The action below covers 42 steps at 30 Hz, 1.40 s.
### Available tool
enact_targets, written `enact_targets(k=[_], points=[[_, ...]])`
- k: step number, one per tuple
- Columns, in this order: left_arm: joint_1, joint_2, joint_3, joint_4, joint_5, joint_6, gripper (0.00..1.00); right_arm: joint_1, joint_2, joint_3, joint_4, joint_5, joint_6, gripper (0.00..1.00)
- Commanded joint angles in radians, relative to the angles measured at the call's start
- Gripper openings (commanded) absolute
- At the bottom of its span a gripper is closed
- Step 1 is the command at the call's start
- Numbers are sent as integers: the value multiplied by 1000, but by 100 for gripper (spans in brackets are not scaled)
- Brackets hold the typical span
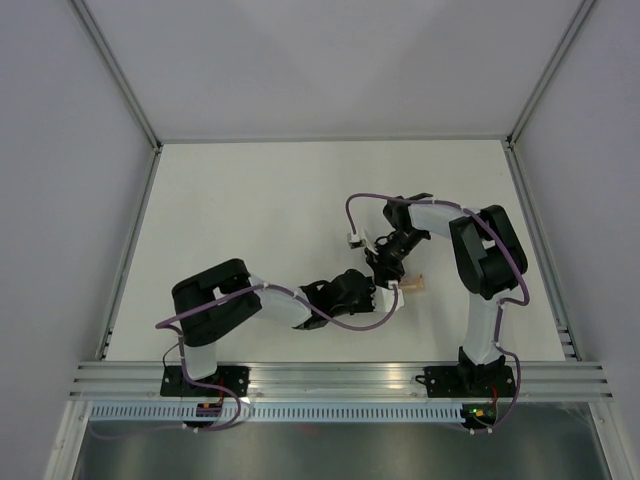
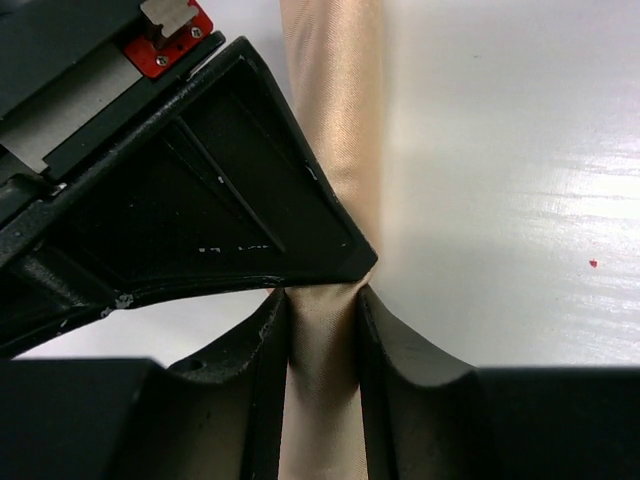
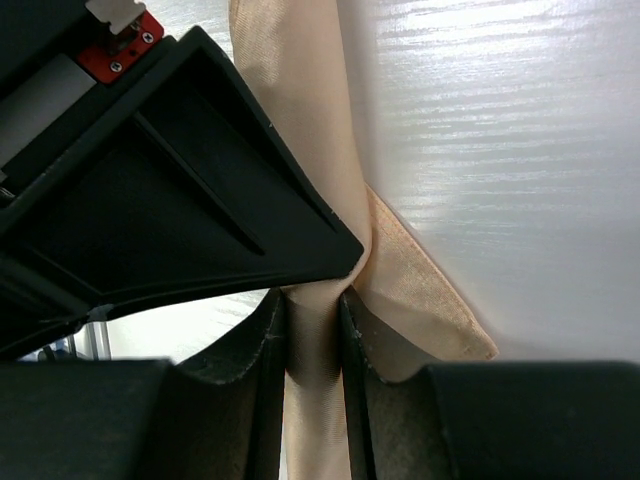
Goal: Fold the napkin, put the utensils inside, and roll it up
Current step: Roll the napkin with the utensil
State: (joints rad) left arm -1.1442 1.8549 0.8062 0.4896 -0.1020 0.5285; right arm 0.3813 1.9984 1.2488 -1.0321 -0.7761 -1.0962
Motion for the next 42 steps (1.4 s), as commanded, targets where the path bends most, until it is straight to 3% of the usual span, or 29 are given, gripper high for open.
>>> enact_targets(k=[1,4,8,14,21,28,33,42], points=[[18,67,27,-103,65,-82,2,4,62,-35,44,123,-50,27],[24,69,37,-128,97,-114,2,-5,25,-22,38,106,-37,43],[35,70,37,-147,151,-148,2,-65,-58,21,18,66,-8,57],[55,69,41,-189,203,-191,2,-203,-210,58,46,-8,48,64],[109,73,85,-288,298,-254,2,-375,-400,-80,202,-54,105,65],[219,96,165,-451,540,-318,2,-375,-798,-396,518,-37,144,67],[296,122,217,-543,671,-349,2,-346,-895,-499,500,-37,64,70],[345,243,337,-709,809,-366,2,-11,-989,-738,817,256,136,71]])
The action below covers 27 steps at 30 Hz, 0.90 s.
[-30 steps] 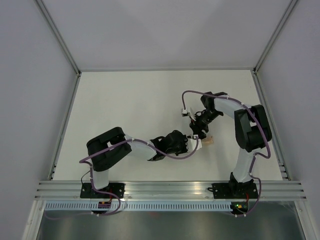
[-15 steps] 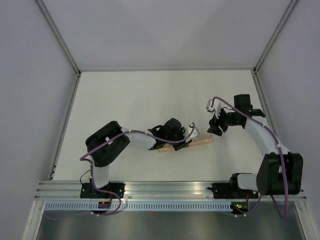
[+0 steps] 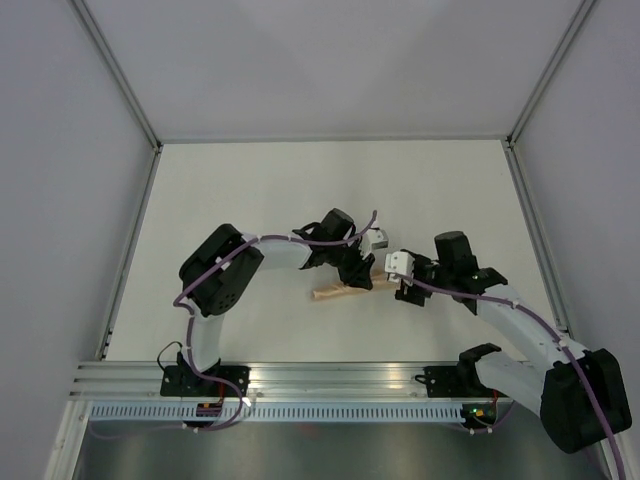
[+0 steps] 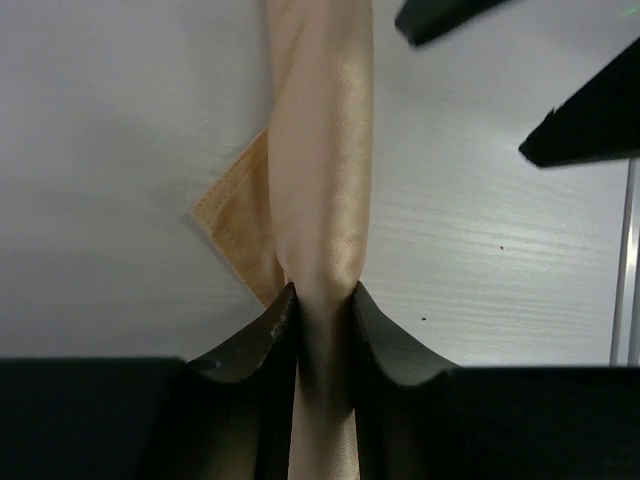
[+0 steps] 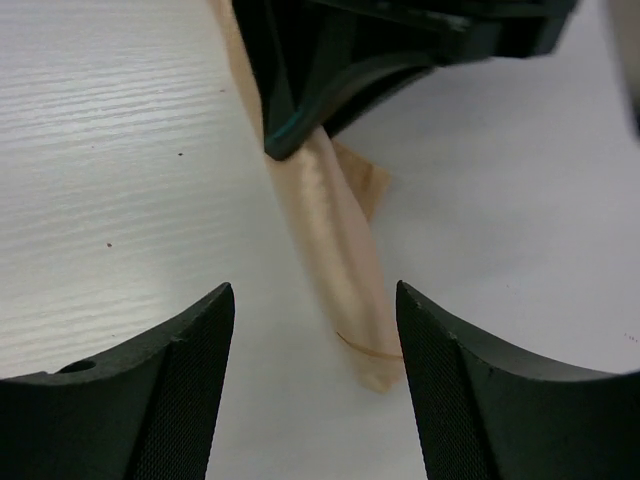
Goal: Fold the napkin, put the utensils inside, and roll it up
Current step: Roll the napkin with the utensil
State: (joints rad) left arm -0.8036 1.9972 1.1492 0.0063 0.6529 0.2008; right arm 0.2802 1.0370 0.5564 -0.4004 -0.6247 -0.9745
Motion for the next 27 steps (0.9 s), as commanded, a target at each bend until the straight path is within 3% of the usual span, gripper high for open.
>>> enact_targets(k=[1,17,27], points=[[9,110,1,-235,68,-40,2,111,-28,-58,202,121,14,72],[44,222,116,-393,177,-35,2,369,119,-124,364,350,2,72],[53,247,147,-434,188,-29,4,442,218,-144,393,419,-9,63]])
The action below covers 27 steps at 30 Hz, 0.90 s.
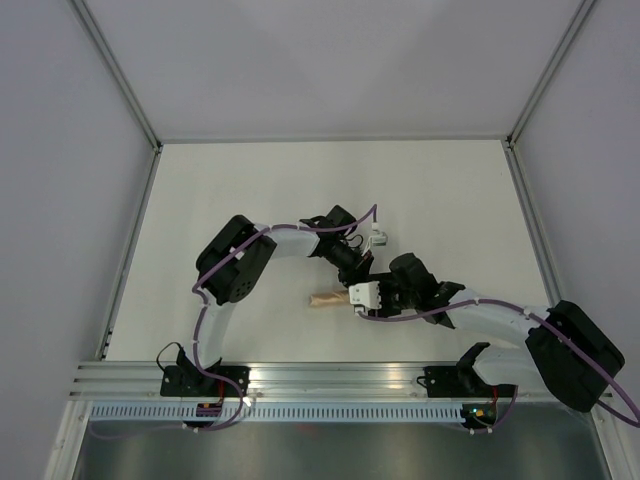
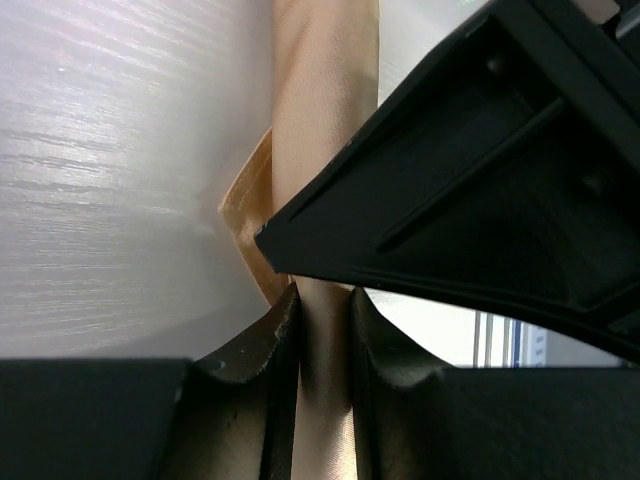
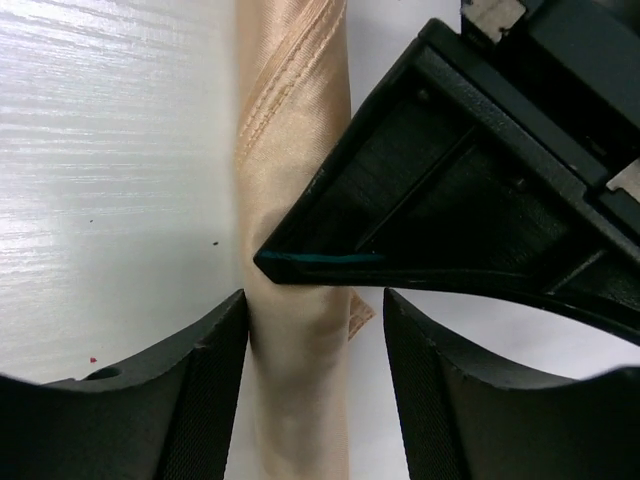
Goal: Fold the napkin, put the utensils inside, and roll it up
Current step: Roll the napkin with the utensil
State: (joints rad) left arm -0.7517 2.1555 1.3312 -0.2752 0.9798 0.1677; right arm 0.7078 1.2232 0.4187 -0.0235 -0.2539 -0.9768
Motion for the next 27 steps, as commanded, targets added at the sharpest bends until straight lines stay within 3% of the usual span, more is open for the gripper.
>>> enact_targets(k=[1,4,5,8,11,18,27], points=[[2,89,-33,-157,-136,9,5,16,39,-6,16,53,-8,62],[3,87,-29,-159,-138,9,16,18,61,-6,14,65,-13,53],[5,86,-27,-159,-153,4,26,18,71,-5,16,67,-16,42],[8,61,-27,-147,-174,-2,38,18,93,0,-4,73,-25,27],[29,15,-43,-85,-196,-39,43,18,108,14,-64,68,-31,18],[118,-130,-121,118,-262,-158,47,16,134,63,-173,16,-19,11],[235,-437,-447,594,-498,-368,53,-43,262,213,-354,-129,-31,8]])
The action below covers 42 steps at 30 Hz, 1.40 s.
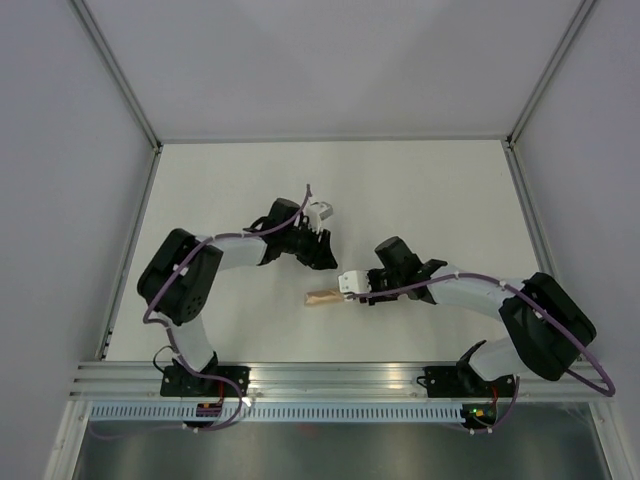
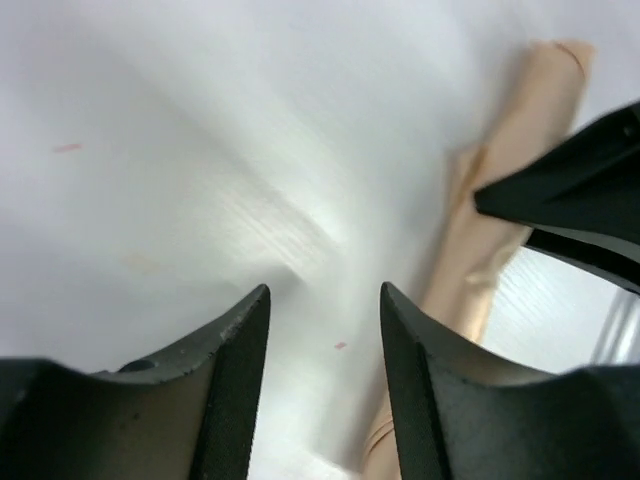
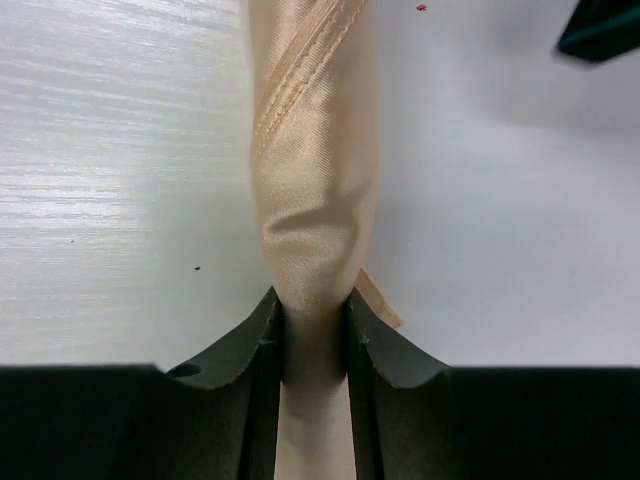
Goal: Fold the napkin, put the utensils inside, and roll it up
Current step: Roll the napkin with the utensil
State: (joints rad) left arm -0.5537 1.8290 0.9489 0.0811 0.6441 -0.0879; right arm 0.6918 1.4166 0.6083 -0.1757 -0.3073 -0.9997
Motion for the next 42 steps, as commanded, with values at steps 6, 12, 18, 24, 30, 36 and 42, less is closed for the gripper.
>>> enact_targets(k=[6,12,18,24,30,36,42], points=[[41,-341,-292,526,-317,-154,59,-83,165,125,-318,-142,-50,7],[28,-546,-522,762,-461,-158,62,-144,301,255,-475,-217,-112,6],[-151,-658,-547,680,-619,75,63,-190,421,376,-565,-251,-152,6],[-353,-607,-513,566,-761,284,65,-225,513,465,-645,-279,-174,6],[-483,-427,-440,479,-796,416,65,-238,554,495,-666,-283,-177,6],[-551,-261,-329,450,-791,500,66,-247,587,525,-696,-283,-178,6],[-563,-154,-256,424,-761,559,66,-256,599,533,-706,-283,-178,6]])
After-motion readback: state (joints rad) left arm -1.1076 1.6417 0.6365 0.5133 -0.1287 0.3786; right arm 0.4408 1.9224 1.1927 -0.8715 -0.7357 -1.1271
